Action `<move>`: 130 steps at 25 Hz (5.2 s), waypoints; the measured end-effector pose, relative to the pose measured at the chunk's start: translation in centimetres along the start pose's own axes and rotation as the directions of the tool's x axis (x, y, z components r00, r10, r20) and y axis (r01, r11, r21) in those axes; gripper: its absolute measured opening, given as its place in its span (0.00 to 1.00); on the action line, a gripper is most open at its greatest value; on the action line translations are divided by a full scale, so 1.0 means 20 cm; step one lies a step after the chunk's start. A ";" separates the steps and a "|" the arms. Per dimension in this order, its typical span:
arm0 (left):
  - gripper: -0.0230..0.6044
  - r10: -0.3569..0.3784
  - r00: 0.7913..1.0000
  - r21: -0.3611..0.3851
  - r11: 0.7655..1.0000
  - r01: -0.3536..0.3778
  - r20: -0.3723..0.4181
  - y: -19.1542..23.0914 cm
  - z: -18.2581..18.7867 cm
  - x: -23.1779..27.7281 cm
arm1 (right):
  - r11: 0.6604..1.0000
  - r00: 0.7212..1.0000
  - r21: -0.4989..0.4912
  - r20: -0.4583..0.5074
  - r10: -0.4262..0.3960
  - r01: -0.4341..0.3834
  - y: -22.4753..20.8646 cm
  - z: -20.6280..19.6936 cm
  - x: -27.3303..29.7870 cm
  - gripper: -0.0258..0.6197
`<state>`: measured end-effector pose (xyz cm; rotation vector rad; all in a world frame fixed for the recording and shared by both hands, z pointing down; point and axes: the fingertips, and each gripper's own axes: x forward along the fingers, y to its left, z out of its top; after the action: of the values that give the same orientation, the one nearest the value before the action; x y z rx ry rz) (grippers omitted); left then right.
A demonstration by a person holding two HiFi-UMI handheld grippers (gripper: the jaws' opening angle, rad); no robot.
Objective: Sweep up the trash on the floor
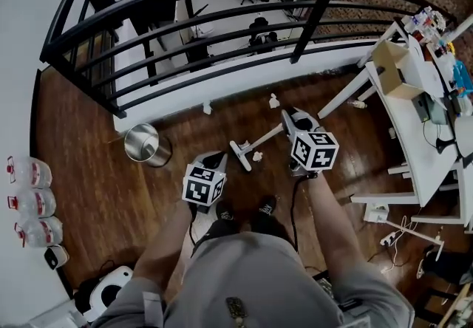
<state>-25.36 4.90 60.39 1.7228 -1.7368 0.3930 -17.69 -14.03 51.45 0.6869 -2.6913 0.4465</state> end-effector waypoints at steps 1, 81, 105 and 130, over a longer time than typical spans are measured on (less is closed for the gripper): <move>0.05 -0.003 1.000 0.011 1.000 0.003 -0.007 -0.02 0.01 0.01 | 1.000 1.000 -0.004 0.015 0.003 -0.003 -0.01 0.04 -0.03 0.15; 0.05 -0.151 0.988 0.177 0.972 0.156 -0.040 0.00 0.82 0.91 | 0.904 0.915 0.204 0.072 -0.396 0.375 -1.18 0.38 0.10 0.16; 0.05 0.226 0.974 -0.074 0.972 -0.223 0.030 -0.09 1.19 1.32 | 0.993 0.994 -0.105 0.098 -0.043 0.053 -1.92 1.13 1.00 0.16; 0.05 0.398 0.917 -0.264 0.886 -0.382 0.009 -0.14 0.96 1.20 | 0.929 0.947 -0.187 -0.101 0.304 -0.318 -1.48 0.63 0.97 0.17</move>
<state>-25.38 -26.07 60.62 1.2099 -2.0845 0.2704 -21.75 -51.23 53.87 0.1819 -2.7346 0.2607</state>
